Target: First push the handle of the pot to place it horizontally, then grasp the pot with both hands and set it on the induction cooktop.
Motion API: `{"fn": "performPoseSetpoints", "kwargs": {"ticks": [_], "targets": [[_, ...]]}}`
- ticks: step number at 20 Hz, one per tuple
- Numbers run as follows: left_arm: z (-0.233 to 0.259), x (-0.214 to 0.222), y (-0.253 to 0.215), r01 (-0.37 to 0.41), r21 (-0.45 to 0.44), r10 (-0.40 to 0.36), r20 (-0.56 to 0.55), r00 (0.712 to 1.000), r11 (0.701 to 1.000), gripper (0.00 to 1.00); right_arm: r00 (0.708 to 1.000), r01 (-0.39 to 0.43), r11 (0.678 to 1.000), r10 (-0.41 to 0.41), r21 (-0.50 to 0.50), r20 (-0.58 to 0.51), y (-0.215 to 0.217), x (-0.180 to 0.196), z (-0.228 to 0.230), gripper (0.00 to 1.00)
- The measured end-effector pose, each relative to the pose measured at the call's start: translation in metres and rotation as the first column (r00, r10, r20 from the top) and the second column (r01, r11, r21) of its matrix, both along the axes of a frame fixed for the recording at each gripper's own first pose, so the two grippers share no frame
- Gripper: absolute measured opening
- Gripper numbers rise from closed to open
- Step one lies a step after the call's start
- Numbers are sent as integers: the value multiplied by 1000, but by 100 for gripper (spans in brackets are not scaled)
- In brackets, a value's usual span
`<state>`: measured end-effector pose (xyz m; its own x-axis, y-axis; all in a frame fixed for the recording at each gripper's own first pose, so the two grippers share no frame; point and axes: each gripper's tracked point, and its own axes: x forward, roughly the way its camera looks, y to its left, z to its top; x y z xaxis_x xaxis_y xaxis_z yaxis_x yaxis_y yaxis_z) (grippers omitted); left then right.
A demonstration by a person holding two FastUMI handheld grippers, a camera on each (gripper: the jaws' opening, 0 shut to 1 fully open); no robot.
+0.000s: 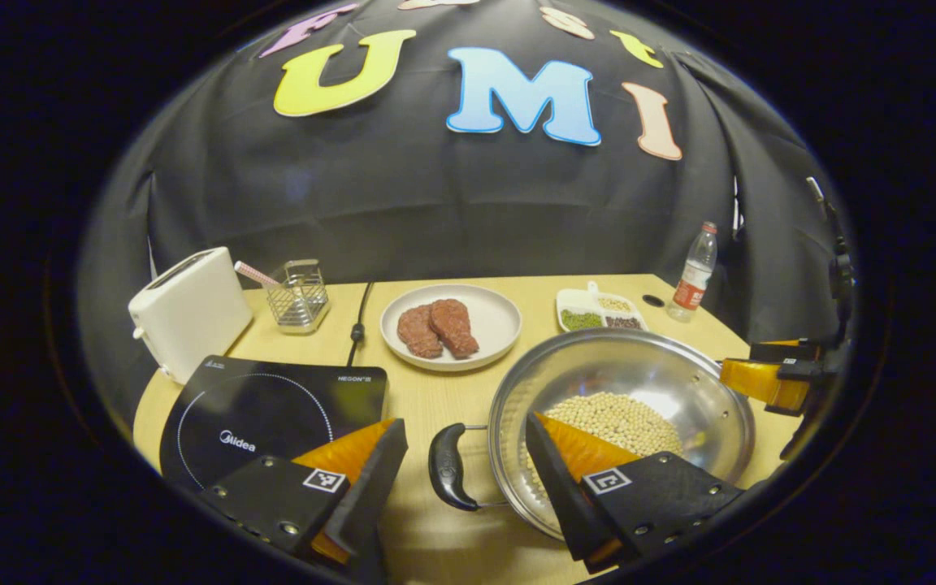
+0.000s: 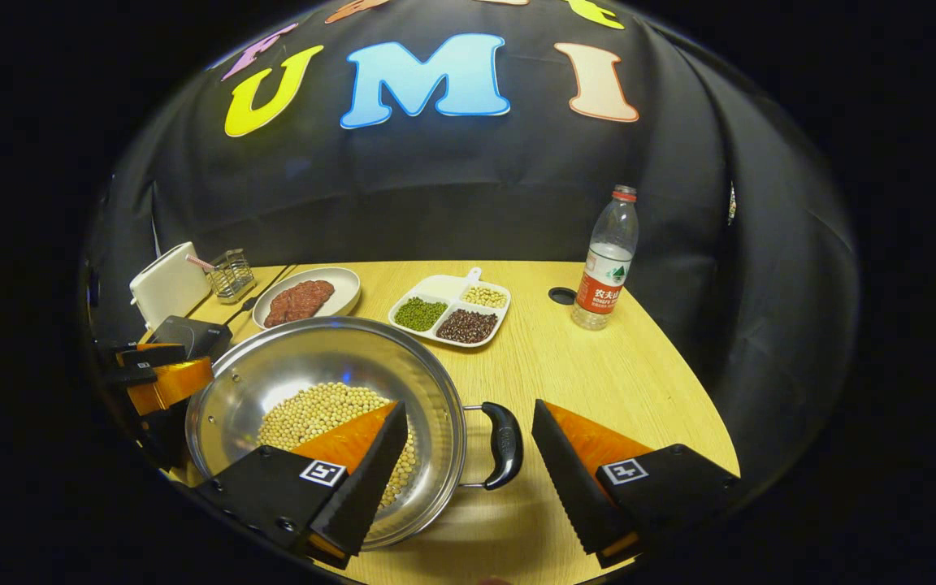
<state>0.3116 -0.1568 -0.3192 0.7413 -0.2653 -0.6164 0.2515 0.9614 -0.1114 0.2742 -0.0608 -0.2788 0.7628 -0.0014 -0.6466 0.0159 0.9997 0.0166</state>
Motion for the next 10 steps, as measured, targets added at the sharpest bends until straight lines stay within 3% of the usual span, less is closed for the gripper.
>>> {"fn": "performPoseSetpoints", "kwargs": {"ticks": [5, 6, 8, 9, 10], "targets": [[-20, -1, -3, 4, 11, -4, -44, 999, 1000, 90, 1000, 2, 1000, -2, -10, -30, -2, 3, -15, 99], [-23, 1, -4, 5, 12, -4, -52, 999, 1000, 90, 999, 3, 1000, -3, -12, -36, -3, 3, -17, 94], [-29, 1, -4, 4, 15, -3, -68, 998, 1000, 90, 999, 5, 1000, -6, -15, -49, -4, 4, -22, 94], [-33, 1, -4, 5, 16, -4, -80, 997, 1000, 90, 998, 6, 1000, -7, -16, -56, -4, 4, -25, 99], [-37, 0, -4, 4, 17, -2, -93, 996, 1000, 90, 998, 8, 1000, -9, -18, -62, -5, 4, -27, 94]]}}
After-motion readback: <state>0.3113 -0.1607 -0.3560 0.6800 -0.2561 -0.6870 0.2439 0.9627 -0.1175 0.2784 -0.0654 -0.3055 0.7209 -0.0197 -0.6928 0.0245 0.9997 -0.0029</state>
